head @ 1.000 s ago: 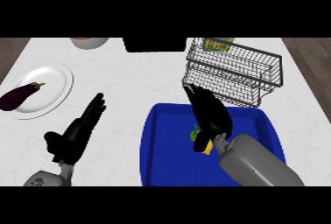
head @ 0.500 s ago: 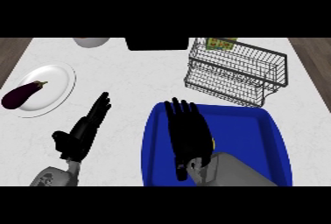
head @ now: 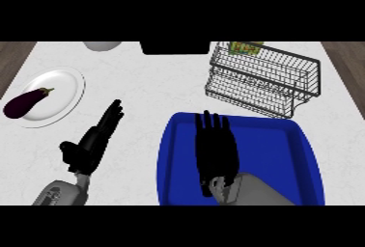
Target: Pick the lemon from the tray and place it in the tiered basket
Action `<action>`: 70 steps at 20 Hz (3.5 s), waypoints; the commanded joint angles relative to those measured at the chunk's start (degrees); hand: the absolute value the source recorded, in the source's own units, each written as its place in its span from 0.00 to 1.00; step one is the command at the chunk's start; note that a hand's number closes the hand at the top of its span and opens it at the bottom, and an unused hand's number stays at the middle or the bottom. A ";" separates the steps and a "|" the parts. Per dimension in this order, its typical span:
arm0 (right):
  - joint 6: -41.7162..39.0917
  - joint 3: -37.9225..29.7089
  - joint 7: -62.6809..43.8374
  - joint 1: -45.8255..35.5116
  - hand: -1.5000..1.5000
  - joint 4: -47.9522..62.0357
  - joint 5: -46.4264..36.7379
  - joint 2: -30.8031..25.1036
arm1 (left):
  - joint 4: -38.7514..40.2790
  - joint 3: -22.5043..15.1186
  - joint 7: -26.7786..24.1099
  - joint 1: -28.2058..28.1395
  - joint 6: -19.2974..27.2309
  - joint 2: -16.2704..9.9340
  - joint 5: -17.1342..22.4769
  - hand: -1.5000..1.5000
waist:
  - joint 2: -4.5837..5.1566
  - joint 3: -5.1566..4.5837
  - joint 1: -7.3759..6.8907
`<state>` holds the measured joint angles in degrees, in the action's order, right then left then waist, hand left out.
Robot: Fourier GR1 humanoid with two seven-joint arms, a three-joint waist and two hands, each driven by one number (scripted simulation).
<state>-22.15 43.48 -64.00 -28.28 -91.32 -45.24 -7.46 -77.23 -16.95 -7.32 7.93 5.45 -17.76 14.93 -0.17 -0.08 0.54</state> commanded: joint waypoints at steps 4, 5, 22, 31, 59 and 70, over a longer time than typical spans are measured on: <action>-4.89 -4.88 -7.21 2.08 0.00 2.50 -1.85 2.70 | 1.91 1.12 0.26 1.58 -1.87 0.76 -0.41 0.50 | 0.13 0.05 -0.25; -2.60 -2.87 -6.56 3.52 0.00 3.10 -4.58 4.09 | 1.07 -0.27 -1.43 -0.86 -0.22 2.23 -2.49 0.50 | 0.10 0.07 -0.50; 3.08 -11.25 9.33 13.48 0.00 10.49 -15.28 2.22 | -2.94 3.95 1.91 -2.01 -4.06 3.10 -4.79 0.50 | 0.15 0.09 -0.67; 3.57 -16.07 14.12 13.77 0.00 13.84 -19.36 6.85 | 1.98 8.47 0.29 -0.54 -7.36 6.71 -8.54 0.50 | 0.17 0.08 -0.56; 20.14 -56.06 54.71 27.47 1.00 8.81 13.21 -28.34 | -2.01 11.34 2.10 -3.87 -7.80 6.89 -9.46 0.50 | -0.37 0.18 2.30; 8.49 -66.69 48.13 20.41 1.00 -8.57 30.14 -32.30 | 0.72 10.38 -1.08 -3.06 -9.54 8.11 -10.90 0.50 | 0.02 -0.01 -0.17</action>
<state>-9.75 -21.63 -8.90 -4.15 -93.07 -18.67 -37.95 -77.79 -6.20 -5.95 5.48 -2.82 -9.89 4.42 -0.28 -0.02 1.22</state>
